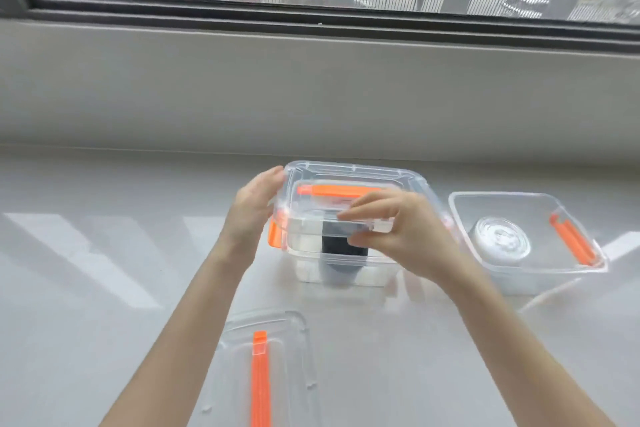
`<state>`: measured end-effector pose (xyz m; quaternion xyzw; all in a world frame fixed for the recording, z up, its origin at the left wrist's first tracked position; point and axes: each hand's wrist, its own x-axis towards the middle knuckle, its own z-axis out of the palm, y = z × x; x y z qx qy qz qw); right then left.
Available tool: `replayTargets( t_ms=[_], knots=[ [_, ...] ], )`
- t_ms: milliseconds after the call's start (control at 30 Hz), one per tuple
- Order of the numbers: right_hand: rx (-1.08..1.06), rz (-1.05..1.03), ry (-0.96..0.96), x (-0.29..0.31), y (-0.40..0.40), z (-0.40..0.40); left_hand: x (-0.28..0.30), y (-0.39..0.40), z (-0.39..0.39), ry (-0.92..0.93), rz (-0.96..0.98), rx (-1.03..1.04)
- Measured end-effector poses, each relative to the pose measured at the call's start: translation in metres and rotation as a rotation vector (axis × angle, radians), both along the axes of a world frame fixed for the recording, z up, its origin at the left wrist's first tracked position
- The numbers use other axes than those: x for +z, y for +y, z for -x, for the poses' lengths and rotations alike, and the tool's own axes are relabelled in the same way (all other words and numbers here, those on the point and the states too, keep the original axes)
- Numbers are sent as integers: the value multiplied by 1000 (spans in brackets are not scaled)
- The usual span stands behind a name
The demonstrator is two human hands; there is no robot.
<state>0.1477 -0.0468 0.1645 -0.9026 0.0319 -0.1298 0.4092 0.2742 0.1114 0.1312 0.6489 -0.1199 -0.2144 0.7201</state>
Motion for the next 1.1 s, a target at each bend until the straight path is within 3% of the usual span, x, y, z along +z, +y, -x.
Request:
replayTargets(
  t_ms=[100, 333, 633, 767, 933, 1100],
  knots=[
    [-19, 7, 19, -42, -2, -10, -29, -11, -2, -122, -249, 64],
    [-9, 17, 57, -93, -6, -13, -70, -18, 4, -374, -541, 72],
    [-22, -34, 102, -100, -15, -18, -72, -19, -5, -354, -639, -2],
    [-267, 47, -44, -96, -35, -25, -72, -20, -9, -312, -638, 44],
    [-354, 200, 240, -111, -64, -28, -77, -23, -11, -334, -628, 71],
    [-367, 155, 184, -126, -67, -27, -91, -22, -7, -216, -499, 192]
  ],
)
